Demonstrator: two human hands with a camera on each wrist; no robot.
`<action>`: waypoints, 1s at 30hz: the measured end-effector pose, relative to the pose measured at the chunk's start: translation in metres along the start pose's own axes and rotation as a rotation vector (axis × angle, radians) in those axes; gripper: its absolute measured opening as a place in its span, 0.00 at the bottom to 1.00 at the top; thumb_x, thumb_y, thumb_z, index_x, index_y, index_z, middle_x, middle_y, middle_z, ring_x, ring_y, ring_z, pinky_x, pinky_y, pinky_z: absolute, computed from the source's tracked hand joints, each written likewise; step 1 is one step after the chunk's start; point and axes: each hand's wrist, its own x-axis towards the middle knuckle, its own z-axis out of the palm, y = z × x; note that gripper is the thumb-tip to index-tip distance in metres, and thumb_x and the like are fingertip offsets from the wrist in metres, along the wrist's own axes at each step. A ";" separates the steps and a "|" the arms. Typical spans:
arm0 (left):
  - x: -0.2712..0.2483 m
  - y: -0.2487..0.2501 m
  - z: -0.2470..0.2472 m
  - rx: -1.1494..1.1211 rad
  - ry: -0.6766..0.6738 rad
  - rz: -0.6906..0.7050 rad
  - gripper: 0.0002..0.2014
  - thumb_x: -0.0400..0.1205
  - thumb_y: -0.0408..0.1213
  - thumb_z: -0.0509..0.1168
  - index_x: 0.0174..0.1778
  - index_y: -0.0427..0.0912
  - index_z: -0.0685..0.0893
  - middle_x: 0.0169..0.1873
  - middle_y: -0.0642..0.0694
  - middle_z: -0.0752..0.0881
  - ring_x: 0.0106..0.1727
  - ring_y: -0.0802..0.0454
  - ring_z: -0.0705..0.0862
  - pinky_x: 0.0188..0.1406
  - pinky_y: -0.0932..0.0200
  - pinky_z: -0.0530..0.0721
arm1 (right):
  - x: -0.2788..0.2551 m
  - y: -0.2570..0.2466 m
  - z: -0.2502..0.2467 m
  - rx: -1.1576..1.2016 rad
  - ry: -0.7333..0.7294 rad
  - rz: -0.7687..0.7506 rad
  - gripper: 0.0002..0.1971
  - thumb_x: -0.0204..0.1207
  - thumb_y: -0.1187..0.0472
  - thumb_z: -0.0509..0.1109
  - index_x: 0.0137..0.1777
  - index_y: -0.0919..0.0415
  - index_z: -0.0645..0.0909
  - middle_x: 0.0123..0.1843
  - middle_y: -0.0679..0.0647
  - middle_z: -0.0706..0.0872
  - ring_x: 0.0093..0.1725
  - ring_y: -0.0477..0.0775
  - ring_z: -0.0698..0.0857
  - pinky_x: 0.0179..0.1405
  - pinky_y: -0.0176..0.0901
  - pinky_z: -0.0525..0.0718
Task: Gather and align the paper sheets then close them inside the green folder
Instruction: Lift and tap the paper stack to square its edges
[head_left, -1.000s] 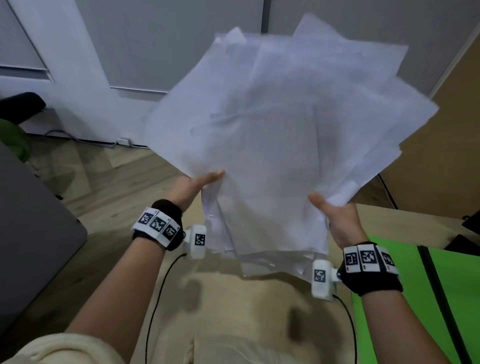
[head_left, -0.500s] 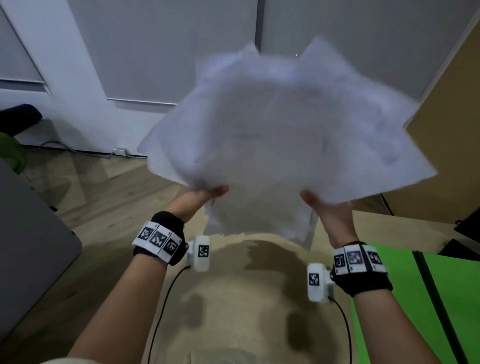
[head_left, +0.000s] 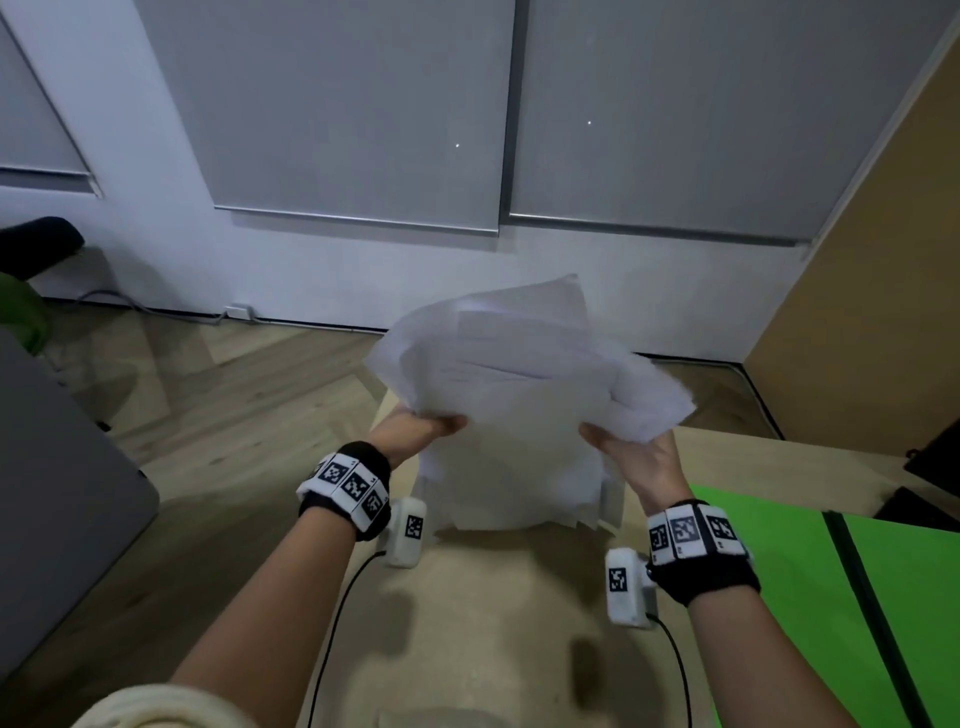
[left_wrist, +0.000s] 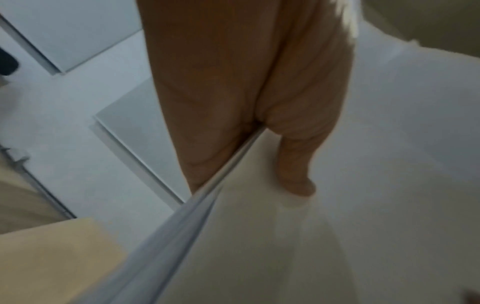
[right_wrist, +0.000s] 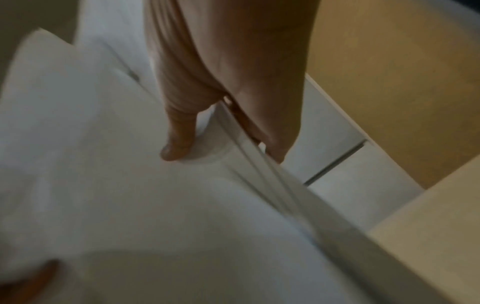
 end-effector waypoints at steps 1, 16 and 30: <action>0.001 0.007 0.004 -0.004 0.014 0.025 0.22 0.78 0.28 0.71 0.70 0.35 0.79 0.63 0.40 0.85 0.67 0.42 0.83 0.65 0.54 0.83 | 0.000 -0.006 0.004 0.046 0.016 -0.019 0.22 0.64 0.72 0.80 0.59 0.67 0.83 0.56 0.63 0.89 0.57 0.61 0.88 0.63 0.59 0.84; -0.026 0.020 0.024 -0.192 0.143 0.152 0.07 0.76 0.38 0.75 0.45 0.54 0.85 0.41 0.59 0.91 0.40 0.69 0.91 0.35 0.74 0.85 | -0.008 -0.005 0.015 0.108 -0.018 -0.112 0.10 0.70 0.67 0.77 0.48 0.51 0.85 0.48 0.47 0.89 0.46 0.44 0.87 0.47 0.31 0.87; -0.035 0.020 0.010 -0.299 0.165 0.134 0.46 0.59 0.72 0.73 0.66 0.40 0.85 0.61 0.39 0.89 0.64 0.40 0.87 0.72 0.36 0.78 | -0.018 0.002 -0.002 0.136 -0.275 -0.049 0.22 0.63 0.60 0.80 0.59 0.55 0.86 0.58 0.57 0.91 0.59 0.57 0.88 0.61 0.53 0.84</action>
